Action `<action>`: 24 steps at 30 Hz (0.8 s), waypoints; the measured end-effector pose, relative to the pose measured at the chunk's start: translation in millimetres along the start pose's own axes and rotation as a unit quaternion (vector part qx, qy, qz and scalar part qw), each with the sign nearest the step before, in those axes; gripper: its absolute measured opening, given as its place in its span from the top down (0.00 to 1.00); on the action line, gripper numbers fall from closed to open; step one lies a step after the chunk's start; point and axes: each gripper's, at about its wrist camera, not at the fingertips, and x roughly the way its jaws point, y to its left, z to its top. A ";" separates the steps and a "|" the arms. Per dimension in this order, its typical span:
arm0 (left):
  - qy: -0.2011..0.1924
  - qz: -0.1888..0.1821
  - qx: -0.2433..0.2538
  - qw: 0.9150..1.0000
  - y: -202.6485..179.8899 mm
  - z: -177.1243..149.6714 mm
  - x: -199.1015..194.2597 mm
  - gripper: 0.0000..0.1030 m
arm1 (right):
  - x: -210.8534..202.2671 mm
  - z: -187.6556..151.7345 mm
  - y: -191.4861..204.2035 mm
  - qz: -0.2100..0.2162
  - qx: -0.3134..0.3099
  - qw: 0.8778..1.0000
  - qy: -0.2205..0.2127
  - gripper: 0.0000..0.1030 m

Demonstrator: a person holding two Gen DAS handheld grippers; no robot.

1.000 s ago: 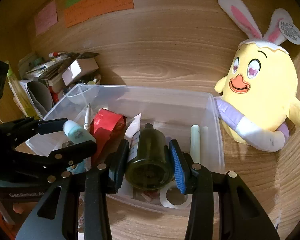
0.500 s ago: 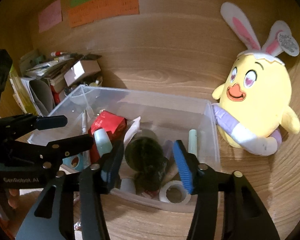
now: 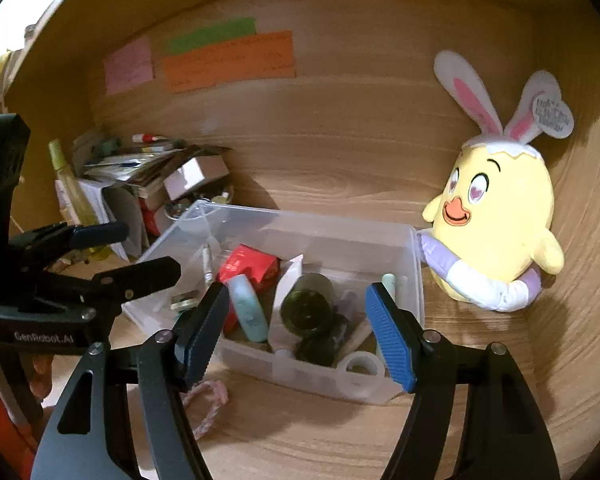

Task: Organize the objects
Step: 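Open both grippers to drop the tube and bottle into the bin, then move both grippers back toward the pink charm and braided bracelet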

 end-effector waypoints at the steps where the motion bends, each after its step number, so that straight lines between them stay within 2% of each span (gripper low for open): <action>1: -0.001 0.000 0.001 1.000 1.6 -2.0 -3.1 0.08 | -2.3 -1.4 3.1 0.001 -0.004 1.000 -0.001 0.35; 8: 0.012 0.010 0.002 1.000 15.4 -25.0 -14.8 0.08 | -6.5 -17.8 20.5 0.011 -0.018 1.000 0.012 0.34; 18: 0.049 0.020 -0.011 0.999 37.7 -67.6 -9.8 0.08 | 8.1 -50.2 39.6 0.039 -0.019 0.997 0.063 0.34; 19: 0.052 0.017 -0.011 0.998 38.0 -71.2 -8.9 0.09 | 10.6 -53.1 41.6 0.041 -0.020 0.997 0.069 0.34; 21: 0.062 0.008 -0.015 0.998 38.5 -79.0 -5.4 0.20 | 16.9 -59.1 46.4 0.049 -0.026 0.995 0.083 0.34; 24: 0.081 -0.003 -0.018 0.997 37.5 -88.5 3.3 0.28 | 28.6 -66.5 52.6 0.058 -0.032 0.992 0.103 0.34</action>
